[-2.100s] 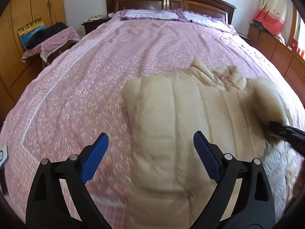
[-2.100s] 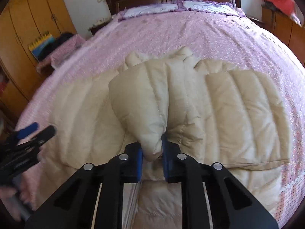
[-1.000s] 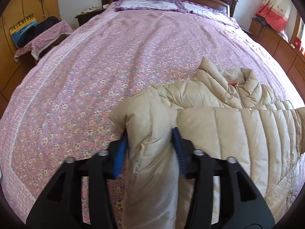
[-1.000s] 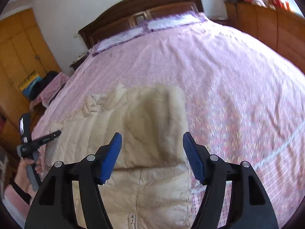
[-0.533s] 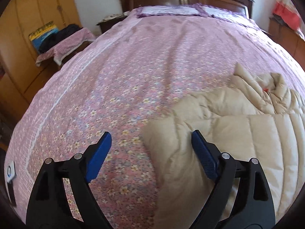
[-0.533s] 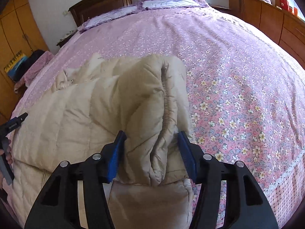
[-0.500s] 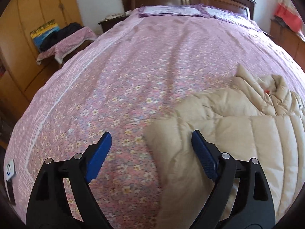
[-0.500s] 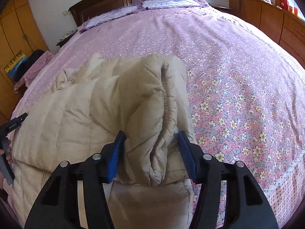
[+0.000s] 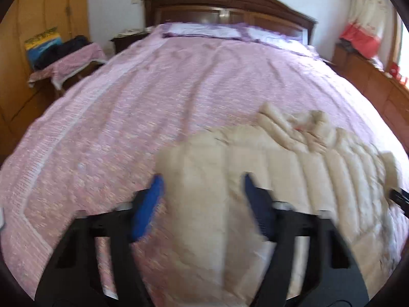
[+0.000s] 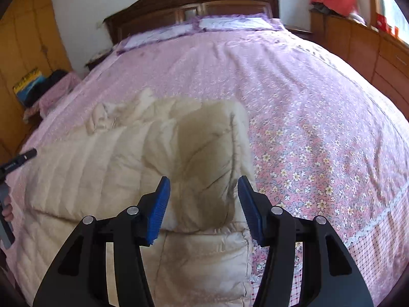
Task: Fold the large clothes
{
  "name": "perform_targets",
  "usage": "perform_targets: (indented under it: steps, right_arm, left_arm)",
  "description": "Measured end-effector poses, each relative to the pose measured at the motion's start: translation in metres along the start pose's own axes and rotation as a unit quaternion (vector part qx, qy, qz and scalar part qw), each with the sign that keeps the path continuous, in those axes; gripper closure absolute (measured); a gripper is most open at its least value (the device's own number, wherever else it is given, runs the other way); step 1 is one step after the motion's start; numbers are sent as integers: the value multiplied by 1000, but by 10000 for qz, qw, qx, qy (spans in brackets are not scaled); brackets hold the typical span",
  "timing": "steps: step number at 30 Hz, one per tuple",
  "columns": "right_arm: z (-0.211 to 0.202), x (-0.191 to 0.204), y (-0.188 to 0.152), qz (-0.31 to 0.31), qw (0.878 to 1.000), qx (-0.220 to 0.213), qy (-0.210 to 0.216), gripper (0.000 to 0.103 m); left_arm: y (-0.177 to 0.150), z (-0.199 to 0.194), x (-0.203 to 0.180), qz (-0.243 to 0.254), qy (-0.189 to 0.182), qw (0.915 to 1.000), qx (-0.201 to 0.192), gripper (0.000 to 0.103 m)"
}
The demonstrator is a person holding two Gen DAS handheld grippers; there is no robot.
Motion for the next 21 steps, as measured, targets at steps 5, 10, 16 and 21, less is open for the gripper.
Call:
perform_targets:
  steps: [5, 10, 16, 21]
  right_arm:
    - [31, -7, -4, 68, 9995, 312, 8, 50]
    - [36, -8, -5, 180, 9991, 360, 152, 50]
    - [29, -10, -6, 284, 9987, 370, 216, 50]
    - [8, -17, -6, 392, 9988, 199, 233, 45]
  left_arm:
    - [-14, 30, -4, 244, 8, 9988, 425, 74]
    - [-15, 43, 4, 92, -54, 9981, 612, 76]
    - [-22, 26, 6, 258, 302, 9974, 608, 63]
    - [-30, -5, 16, 315, 502, 9973, 441, 32]
Point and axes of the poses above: each gripper's, at about its wrist camera, not at the fingertips, and z roughly the way its jaws point, x to its left, y to its top, the point moved 7 cm from there along z, roughly the way its jaws point, and after that the axes turned 9 degrees about x, right-handed, at the moved point
